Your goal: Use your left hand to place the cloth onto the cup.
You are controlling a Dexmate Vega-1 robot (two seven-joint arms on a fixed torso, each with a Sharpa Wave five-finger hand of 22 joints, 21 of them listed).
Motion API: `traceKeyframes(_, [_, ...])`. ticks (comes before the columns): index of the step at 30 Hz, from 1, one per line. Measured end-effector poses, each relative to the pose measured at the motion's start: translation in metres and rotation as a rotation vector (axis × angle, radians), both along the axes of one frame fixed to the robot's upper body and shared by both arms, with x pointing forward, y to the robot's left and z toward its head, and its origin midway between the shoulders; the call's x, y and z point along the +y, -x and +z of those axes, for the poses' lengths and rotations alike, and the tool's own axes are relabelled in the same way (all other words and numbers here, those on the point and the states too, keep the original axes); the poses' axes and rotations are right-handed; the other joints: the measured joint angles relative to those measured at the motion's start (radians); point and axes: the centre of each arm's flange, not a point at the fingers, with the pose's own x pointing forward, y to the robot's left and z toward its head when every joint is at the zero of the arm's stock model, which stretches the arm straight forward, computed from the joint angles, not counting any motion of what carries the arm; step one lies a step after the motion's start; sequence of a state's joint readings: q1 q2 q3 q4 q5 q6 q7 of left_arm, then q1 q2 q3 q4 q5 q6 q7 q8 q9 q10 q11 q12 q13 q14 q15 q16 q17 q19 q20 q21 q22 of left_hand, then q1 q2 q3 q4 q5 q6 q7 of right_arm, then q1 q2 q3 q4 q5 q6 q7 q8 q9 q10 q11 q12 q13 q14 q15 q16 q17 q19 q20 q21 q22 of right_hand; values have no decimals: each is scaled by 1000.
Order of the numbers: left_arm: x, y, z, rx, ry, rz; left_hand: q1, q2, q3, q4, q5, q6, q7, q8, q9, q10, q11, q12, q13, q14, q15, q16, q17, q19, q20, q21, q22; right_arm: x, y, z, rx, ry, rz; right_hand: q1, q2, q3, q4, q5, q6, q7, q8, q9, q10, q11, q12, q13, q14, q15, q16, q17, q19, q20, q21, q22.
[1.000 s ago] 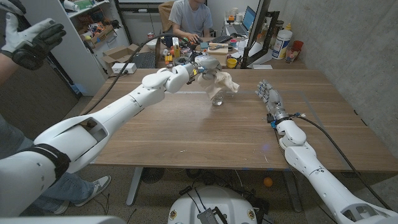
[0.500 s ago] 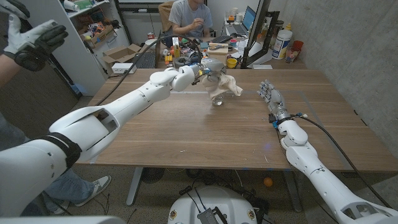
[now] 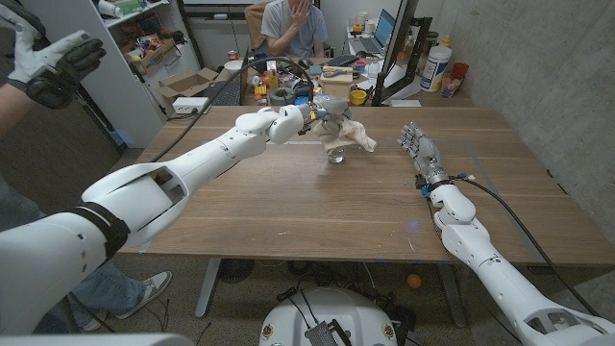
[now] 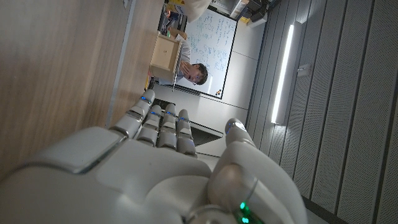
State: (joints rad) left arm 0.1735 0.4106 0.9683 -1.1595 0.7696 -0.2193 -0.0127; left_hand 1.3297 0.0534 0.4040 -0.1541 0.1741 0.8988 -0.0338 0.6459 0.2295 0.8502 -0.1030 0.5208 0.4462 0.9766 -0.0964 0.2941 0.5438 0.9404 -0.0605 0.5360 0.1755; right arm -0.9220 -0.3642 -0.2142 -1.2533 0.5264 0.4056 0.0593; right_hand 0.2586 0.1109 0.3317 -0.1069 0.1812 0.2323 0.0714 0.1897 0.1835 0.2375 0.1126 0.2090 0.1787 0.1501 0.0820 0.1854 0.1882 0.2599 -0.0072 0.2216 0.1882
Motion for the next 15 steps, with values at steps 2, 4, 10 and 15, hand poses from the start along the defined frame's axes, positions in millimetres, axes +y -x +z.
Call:
traceKeyframes(2, [-1, 0, -5, 9, -1, 1, 0, 0, 0, 0, 0, 0, 0, 0, 0, 1, 1, -1, 0, 0, 0, -1, 1, 0, 0, 0, 0, 1, -1, 0, 0, 2, 6, 0, 0, 0, 0, 0, 0, 0, 0, 0, 0, 0, 0, 0, 0, 0, 0, 0, 0, 0, 0, 0])
traceKeyframes(4, [0, -1, -7, 15, 0, 7, 0, 0, 0, 0, 2, 0, 0, 0, 0, 1, 1, -2, 0, 0, 0, -1, 3, 0, 0, 0, 0, 1, -1, 0, 1, 3, 8, 0, 0, 0, 0, 0, 0, 0, 0, 0, 0, 0, 0, 0, 0, 0, 0, 0, 0, 0, 0, 0])
traceKeyframes(10, [1, -1, -14, 33, -1, 16, 0, 0, -19, 19, 5, 0, 0, -1, -9, -16, -16, -23, 65, -4, -14, -32, 7, -17, 8, -4, 0, 3, -3, 0, 2, 6, 16, 0, 0, 0, 0, 0, 0, 0, 0, 0, 0, 0, 0, 0, 0, 0, 0, 0, 0, 0, 0, 0])
traceKeyframes(15, [2, 1, -19, 32, -4, 31, -182, -22, -64, 107, 4, -93, -49, -52, -17, -85, -95, -108, 145, -30, -51, -88, -28, 6, 53, -17, 0, 4, -3, -1, 2, 10, 21, 0, 0, 0, 0, 0, 0, 0, 0, 0, 0, 0, 0, 0, 0, 0, 0, 0, 0, 0, 0, 5])
